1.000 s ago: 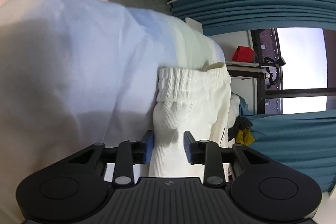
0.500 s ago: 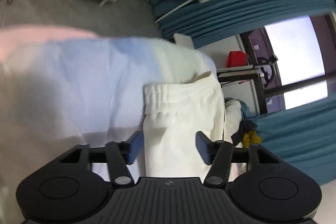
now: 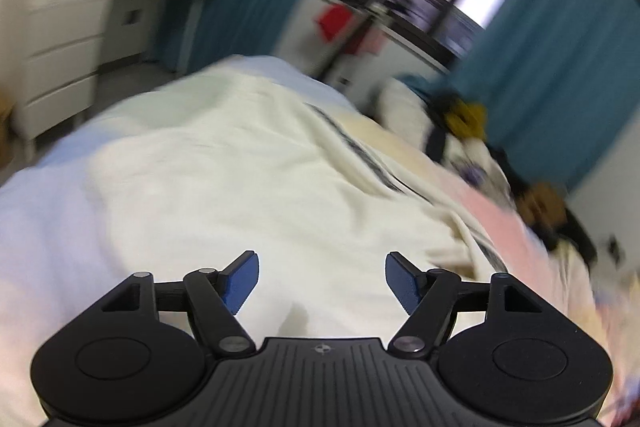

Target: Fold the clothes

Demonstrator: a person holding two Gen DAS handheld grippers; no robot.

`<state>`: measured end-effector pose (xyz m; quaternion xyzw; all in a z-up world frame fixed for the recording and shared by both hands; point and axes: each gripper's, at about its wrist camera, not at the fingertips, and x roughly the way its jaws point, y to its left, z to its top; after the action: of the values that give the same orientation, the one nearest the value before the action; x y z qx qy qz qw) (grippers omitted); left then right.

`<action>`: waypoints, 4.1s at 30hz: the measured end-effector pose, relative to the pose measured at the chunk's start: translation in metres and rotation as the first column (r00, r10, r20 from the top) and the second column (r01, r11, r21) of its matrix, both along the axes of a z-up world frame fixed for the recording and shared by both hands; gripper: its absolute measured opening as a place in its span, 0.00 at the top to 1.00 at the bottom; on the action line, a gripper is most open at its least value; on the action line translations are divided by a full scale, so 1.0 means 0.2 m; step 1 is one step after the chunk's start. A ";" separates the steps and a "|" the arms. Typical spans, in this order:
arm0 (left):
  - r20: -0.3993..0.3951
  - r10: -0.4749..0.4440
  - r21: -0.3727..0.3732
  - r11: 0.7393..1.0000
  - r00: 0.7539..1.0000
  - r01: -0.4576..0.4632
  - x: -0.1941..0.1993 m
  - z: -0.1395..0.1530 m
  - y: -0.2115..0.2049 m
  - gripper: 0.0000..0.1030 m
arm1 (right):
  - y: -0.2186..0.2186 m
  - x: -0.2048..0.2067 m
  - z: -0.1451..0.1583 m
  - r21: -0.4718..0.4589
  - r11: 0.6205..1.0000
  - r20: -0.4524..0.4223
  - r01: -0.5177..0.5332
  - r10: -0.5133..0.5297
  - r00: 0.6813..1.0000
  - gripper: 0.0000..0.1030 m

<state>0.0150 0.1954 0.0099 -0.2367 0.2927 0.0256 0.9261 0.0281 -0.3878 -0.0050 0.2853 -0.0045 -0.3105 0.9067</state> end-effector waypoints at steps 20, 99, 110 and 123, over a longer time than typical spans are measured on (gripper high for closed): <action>-0.124 -0.242 0.236 0.935 0.962 0.265 0.41 -0.50 -0.57 0.23 | 0.46 1.04 -0.36 0.270 0.707 -0.168 -0.654 0.703 0.691 0.22; -0.006 -0.285 0.258 0.926 0.959 0.277 0.39 -0.57 -0.61 0.21 | 0.65 1.16 -0.24 0.173 0.531 -0.274 -0.830 0.835 0.477 0.45; -0.014 -0.272 0.287 0.921 0.962 0.264 0.36 -0.59 -0.63 0.20 | 0.43 0.88 -0.13 0.283 0.579 -0.053 -0.765 0.806 0.590 0.30; -0.022 -0.272 0.313 0.912 0.962 0.265 0.35 -0.61 -0.65 0.18 | -0.27 0.91 -0.57 0.689 0.573 0.099 -0.443 0.531 0.842 0.29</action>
<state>0.0857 0.0650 -0.1128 -0.0449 0.3045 -0.0585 0.9497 0.2094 -0.4418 -0.1191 0.5718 0.2435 -0.0440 0.7822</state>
